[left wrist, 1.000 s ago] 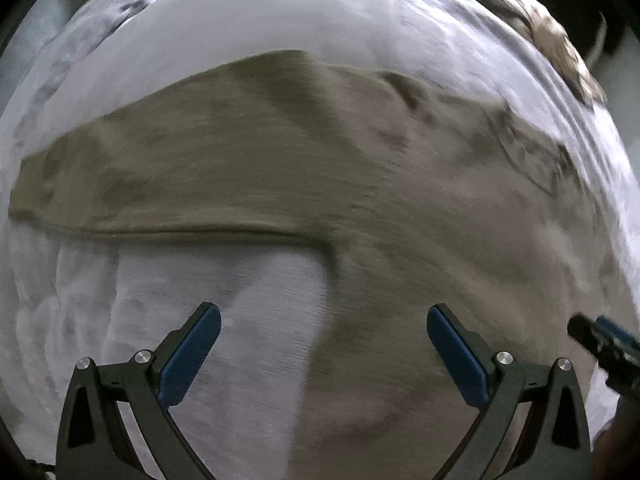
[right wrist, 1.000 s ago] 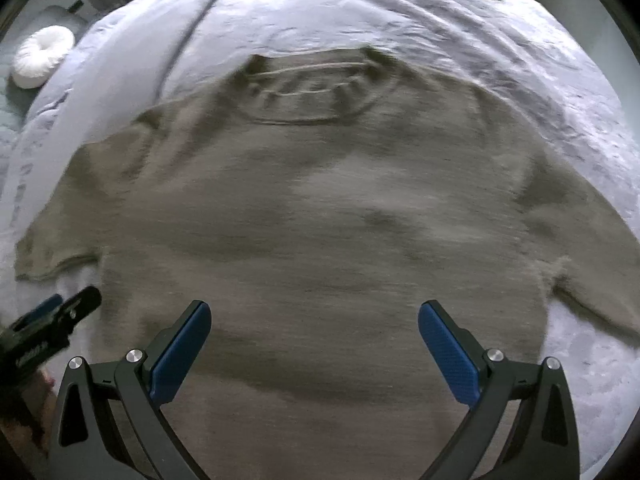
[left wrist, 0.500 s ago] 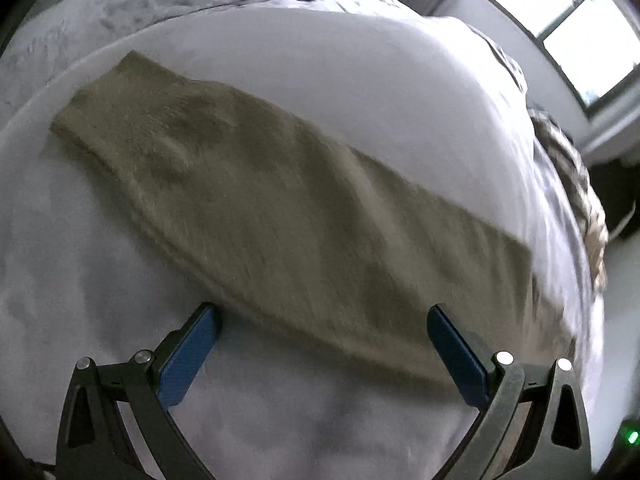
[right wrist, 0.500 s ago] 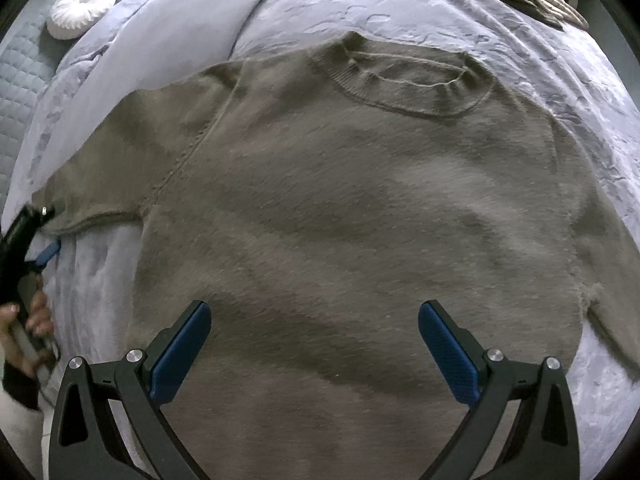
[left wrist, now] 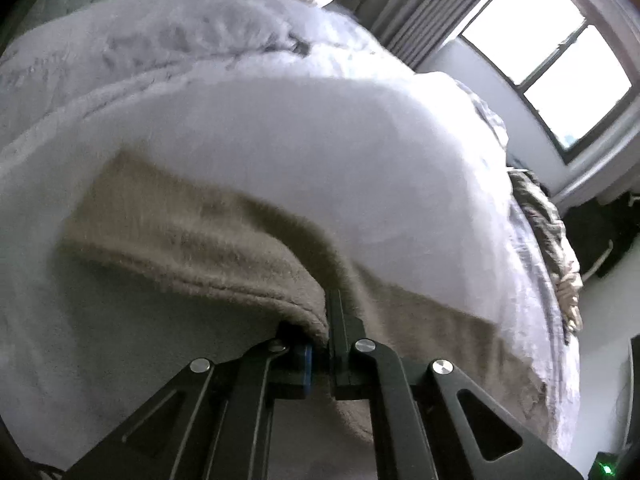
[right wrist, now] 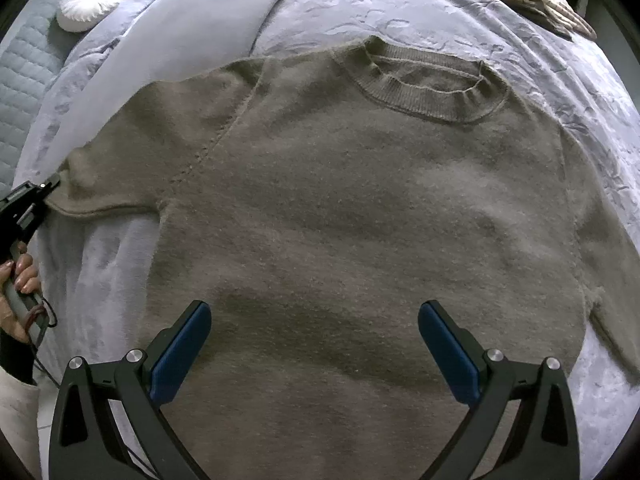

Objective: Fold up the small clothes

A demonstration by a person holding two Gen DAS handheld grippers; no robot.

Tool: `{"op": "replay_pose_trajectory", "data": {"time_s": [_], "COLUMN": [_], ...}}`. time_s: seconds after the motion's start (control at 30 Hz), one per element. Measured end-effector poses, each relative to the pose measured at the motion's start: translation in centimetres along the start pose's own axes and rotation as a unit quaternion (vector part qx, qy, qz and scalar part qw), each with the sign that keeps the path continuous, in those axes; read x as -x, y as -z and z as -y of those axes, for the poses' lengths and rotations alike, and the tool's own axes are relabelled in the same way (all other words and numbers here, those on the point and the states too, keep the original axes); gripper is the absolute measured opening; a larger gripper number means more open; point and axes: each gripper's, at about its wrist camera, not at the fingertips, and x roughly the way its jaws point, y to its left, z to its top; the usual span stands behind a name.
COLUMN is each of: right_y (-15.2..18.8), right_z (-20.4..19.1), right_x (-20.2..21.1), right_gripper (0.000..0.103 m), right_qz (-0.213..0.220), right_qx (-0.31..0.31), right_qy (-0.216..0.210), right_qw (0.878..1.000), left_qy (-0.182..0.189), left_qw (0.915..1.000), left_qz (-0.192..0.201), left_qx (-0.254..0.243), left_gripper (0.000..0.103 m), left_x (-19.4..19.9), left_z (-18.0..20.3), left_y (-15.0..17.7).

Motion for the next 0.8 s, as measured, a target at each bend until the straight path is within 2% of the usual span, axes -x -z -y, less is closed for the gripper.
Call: {"op": "replay_pose_trajectory", "data": {"time_s": [0.1,0.23,0.33,0.37,0.47,0.63,0.67,0.77,0.8], "right_y": [0.1,0.5,0.8,1.1,2.0,3.6,3.9,5.1,5.4], "right_z": [1.3,3.6,5.7,6.7,9.6,14.5,15.4,18.0,18.8], "right_x": [0.7,1.6,2.0,2.4,2.9,3.1,3.1,2.9,2.7], "right_gripper": [0.103,0.103,0.103,0.103,0.103,0.103,0.103,0.103,0.103], "right_qz": [0.010,0.024,0.036,0.040,0.048,0.048,0.046,0.041,0.037], "right_qx": [-0.016,-0.043,-0.067,-0.078,-0.105,-0.157,-0.167,-0.190,-0.195], "right_qy": [-0.009,-0.018,-0.018,-0.017,-0.010,0.002,0.002,0.006,0.008], "right_qw": [1.000,0.999,0.997,0.996,0.993,0.986,0.985,0.981,0.980], "left_qy": [0.049,0.107,0.153,0.174,0.196,0.192,0.176,0.117,0.106], "left_qw": [0.9981,0.9883,0.9741,0.9667,0.9475,0.9201,0.9131,0.8995,0.8974], "left_qz": [0.019,0.022,0.008,-0.006,-0.044,-0.126,-0.144,-0.183,-0.193], "left_qx": [-0.032,-0.107,-0.166,-0.188,-0.249,-0.318,-0.338,-0.379,-0.382], "left_gripper": [0.006,0.006,0.006,0.006,0.006,0.006,0.006,0.006,0.006], "left_x": [2.0,3.6,4.0,3.8,2.5,-1.8,-3.4,-6.8,-7.5], "left_z": [3.2,10.4,16.9,19.8,26.4,33.2,34.2,34.8,34.3], "left_y": [-0.2,0.6,2.6,3.9,8.0,15.8,17.9,22.3,23.1]}}
